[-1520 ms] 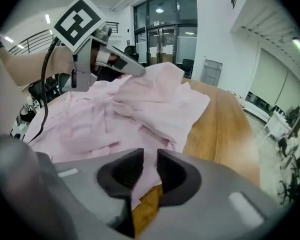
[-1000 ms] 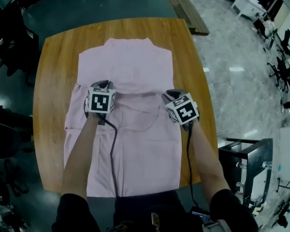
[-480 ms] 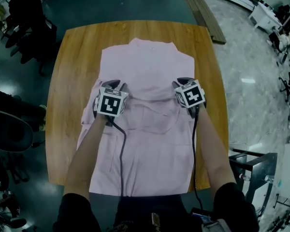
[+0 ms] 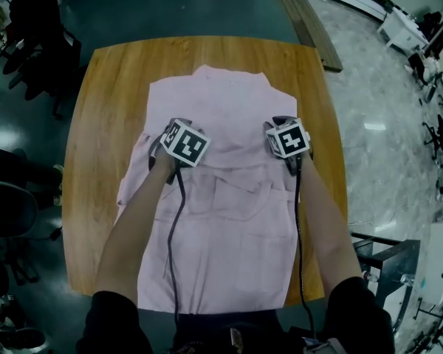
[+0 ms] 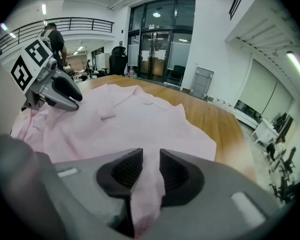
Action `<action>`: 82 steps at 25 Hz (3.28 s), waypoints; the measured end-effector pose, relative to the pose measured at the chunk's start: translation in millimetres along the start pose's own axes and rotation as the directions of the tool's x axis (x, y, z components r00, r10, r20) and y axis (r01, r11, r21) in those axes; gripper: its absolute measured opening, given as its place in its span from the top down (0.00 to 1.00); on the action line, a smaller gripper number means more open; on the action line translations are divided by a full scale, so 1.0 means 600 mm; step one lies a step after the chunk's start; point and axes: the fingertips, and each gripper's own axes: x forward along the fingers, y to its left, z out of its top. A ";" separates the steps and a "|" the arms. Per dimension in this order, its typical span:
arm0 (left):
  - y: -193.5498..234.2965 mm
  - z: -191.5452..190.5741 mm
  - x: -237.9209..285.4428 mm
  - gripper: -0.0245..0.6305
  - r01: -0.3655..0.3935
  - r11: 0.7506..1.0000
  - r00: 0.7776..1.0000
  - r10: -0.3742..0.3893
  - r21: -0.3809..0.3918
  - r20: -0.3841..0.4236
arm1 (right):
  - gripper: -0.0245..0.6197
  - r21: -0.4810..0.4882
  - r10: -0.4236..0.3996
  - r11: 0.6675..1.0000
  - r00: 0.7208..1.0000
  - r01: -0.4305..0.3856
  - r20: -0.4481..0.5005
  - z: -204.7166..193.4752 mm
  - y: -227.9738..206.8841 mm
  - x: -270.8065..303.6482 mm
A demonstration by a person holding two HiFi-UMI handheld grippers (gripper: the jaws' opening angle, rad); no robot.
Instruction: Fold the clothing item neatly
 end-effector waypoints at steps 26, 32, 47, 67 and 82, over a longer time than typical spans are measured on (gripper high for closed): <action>0.092 -0.069 -0.087 0.84 -0.123 0.983 0.987 0.135 -0.135 0.090 | 0.84 0.042 -0.103 0.994 0.988 0.099 0.118 -0.007 0.003 -0.099; 0.069 -0.086 -0.161 0.94 -0.092 0.981 0.976 0.122 -0.168 0.178 | 0.84 0.063 -0.089 0.995 0.985 0.081 0.146 -0.042 0.077 -0.189; -0.143 -0.152 -0.388 0.95 -0.054 0.974 0.941 0.124 -0.222 0.314 | 0.96 0.082 0.067 0.990 0.908 -0.111 0.414 -0.106 0.279 -0.433; -0.409 -0.451 -0.600 0.95 -0.099 0.926 0.941 0.206 -0.364 0.268 | 0.96 0.204 0.281 0.881 0.818 -0.428 0.503 -0.313 0.556 -0.616; -0.343 -0.779 -0.633 0.93 -0.101 0.907 0.967 0.186 -0.409 0.176 | 0.96 0.245 0.213 0.925 0.930 -0.290 0.298 -0.413 0.852 -0.608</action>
